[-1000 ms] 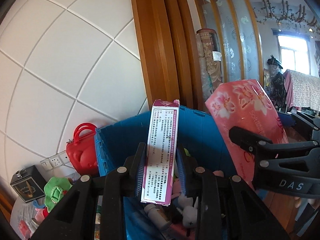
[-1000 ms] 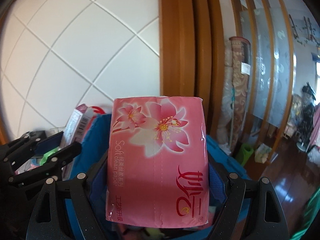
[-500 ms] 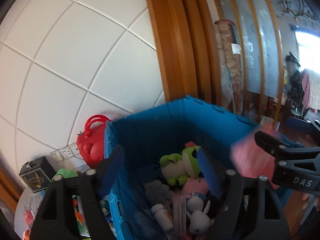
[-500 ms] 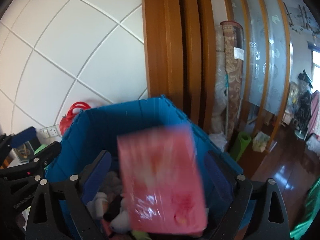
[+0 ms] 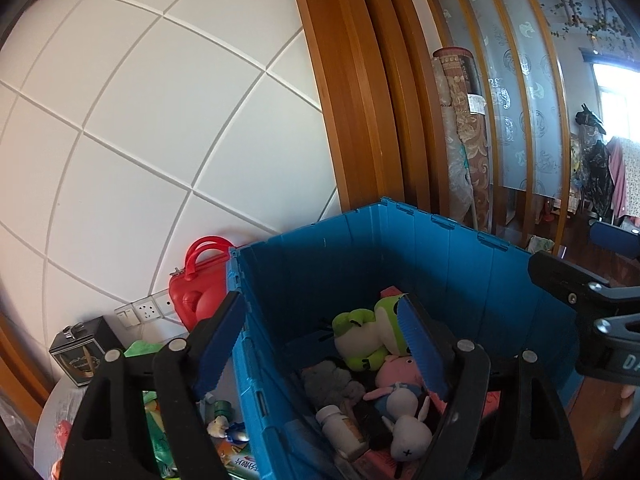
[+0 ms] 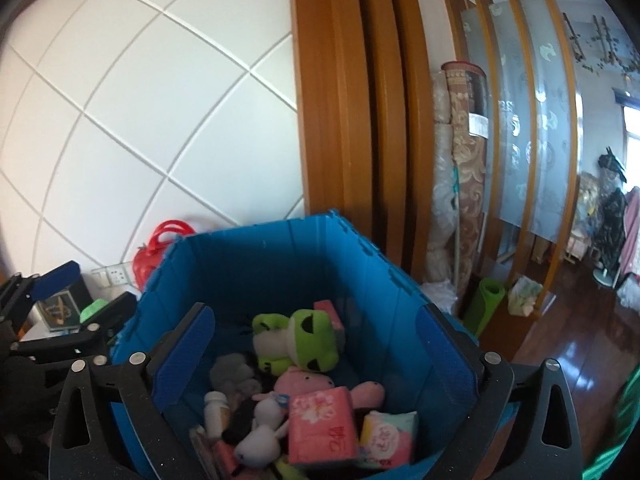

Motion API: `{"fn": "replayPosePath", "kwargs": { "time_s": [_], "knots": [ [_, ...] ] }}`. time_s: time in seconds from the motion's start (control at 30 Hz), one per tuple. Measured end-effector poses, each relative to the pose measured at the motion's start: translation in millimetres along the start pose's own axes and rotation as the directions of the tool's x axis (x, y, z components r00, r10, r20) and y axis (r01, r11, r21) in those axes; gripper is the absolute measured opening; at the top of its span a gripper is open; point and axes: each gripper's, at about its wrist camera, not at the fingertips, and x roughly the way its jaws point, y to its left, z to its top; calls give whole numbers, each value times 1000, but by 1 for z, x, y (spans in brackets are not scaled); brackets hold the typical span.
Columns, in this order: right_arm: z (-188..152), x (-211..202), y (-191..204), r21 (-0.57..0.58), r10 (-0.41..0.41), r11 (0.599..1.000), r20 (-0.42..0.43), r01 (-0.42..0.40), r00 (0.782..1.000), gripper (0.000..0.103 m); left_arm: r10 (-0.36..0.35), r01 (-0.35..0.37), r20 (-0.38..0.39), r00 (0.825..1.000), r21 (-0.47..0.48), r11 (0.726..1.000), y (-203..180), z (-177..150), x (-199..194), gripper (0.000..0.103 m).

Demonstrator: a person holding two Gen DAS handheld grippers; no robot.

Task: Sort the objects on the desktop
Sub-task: 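Withdraw both tools from the crate back toward the table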

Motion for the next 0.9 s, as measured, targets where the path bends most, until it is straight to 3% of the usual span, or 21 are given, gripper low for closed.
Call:
{"fn": "replayPosePath", "kwargs": {
  "time_s": [0.3, 0.5, 0.63, 0.7, 0.8, 0.9],
  "knots": [
    [-15, -32, 48, -83, 108, 991, 26, -105, 994, 102, 62, -62, 4, 998, -61, 996, 34, -26, -30, 78],
    [-31, -47, 95, -125, 263, 959, 47, -255, 964, 102, 194, -192, 2, 981, -121, 974, 90, -66, -68, 78],
    [-44, -51, 142, -174, 385, 911, 37, -374, 922, 102, 324, -327, -45, 945, -172, 929, 147, -110, -97, 78],
    [-55, -48, 181, -217, 458, 867, -10, -449, 889, 102, 378, -388, -85, 922, -185, 903, 174, -132, -109, 78],
    [-72, -45, 235, -255, 531, 809, -72, -530, 844, 102, 468, -494, -169, 868, -192, 848, 223, -173, -128, 78],
    [-94, -37, 299, -289, 601, 729, -163, -620, 783, 103, 526, -574, -244, 815, -210, 791, 273, -211, -151, 78]
  ]
}}
